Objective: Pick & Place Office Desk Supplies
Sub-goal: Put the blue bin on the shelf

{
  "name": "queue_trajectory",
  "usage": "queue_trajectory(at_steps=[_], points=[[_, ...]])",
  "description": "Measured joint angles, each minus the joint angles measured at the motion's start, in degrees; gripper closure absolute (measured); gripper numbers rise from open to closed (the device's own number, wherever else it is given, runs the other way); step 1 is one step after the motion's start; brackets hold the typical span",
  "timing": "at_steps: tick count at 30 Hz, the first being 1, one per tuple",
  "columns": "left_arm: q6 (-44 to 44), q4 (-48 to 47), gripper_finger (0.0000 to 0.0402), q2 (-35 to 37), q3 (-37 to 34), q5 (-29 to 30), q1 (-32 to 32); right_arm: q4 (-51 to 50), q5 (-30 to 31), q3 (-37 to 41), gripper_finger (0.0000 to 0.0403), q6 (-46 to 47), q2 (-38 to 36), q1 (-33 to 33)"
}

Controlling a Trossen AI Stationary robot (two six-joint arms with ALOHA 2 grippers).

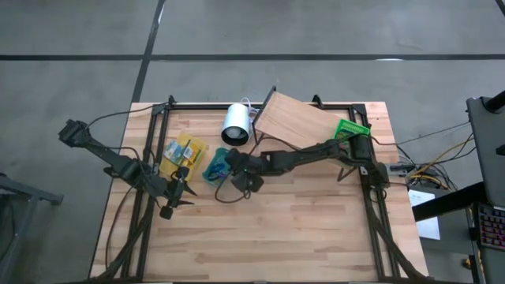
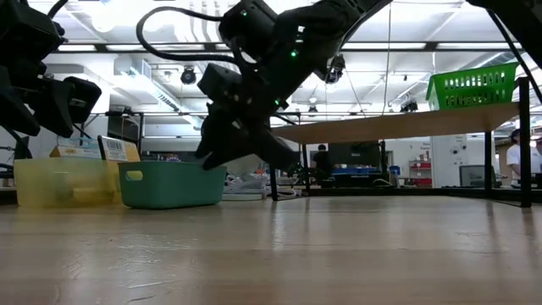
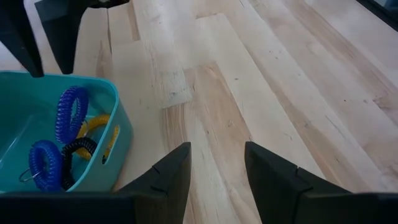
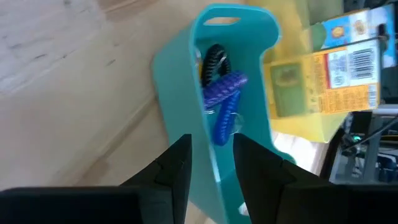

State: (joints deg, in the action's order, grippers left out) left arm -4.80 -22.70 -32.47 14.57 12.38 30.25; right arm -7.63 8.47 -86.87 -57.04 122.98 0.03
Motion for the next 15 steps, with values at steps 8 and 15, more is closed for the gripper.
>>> queue_trajectory(at_steps=[8,15], points=[[-0.01,0.04,0.0249,0.00,0.00,0.00,0.01,-1.22,-0.32,0.17,0.0293,-0.02,-0.02,-0.31],[-0.02,0.09,0.0249,0.00,0.00,0.00,0.01,-2.07,-2.60,0.39,0.0310,-0.02,-0.02,-1.06]])
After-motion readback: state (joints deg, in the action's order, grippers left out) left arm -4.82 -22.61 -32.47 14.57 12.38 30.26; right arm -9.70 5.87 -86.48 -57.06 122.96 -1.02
